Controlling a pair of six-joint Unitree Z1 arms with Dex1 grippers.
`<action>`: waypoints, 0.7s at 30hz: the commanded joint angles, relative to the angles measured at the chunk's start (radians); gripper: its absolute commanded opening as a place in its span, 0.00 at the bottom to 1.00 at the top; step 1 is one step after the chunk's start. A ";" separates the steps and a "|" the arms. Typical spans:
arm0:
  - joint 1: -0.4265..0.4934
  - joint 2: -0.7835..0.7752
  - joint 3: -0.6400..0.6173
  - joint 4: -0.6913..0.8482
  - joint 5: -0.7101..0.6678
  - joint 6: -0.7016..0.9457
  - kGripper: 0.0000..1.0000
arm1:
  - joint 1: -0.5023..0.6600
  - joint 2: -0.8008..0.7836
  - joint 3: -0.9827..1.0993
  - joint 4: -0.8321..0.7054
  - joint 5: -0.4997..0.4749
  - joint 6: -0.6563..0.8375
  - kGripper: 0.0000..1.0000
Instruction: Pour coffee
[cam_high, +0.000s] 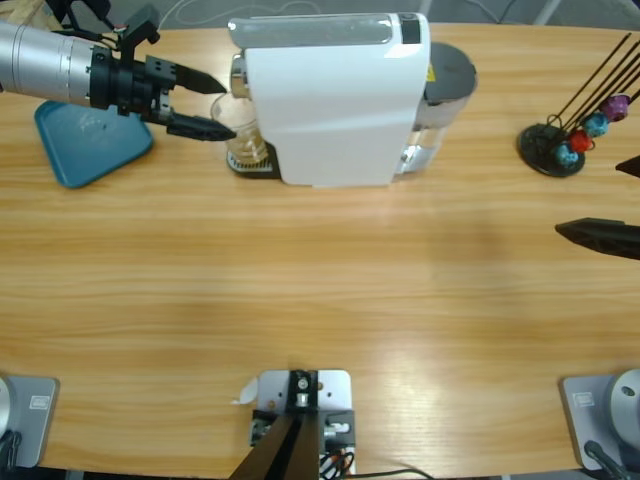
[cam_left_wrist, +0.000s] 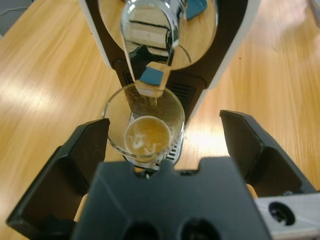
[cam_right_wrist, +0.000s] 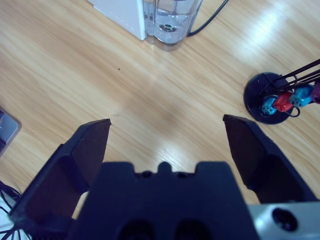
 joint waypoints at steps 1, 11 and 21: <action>0.010 0.041 -0.050 -0.003 0.022 0.008 0.96 | 0.012 0.048 -0.006 0.012 0.014 -0.015 0.98; 0.006 0.091 -0.059 -0.003 0.022 0.008 0.96 | 0.012 0.052 -0.009 0.014 0.010 -0.015 1.00; 0.000 0.101 -0.064 -0.003 0.031 0.009 0.96 | 0.012 0.017 0.003 0.009 0.013 -0.018 1.00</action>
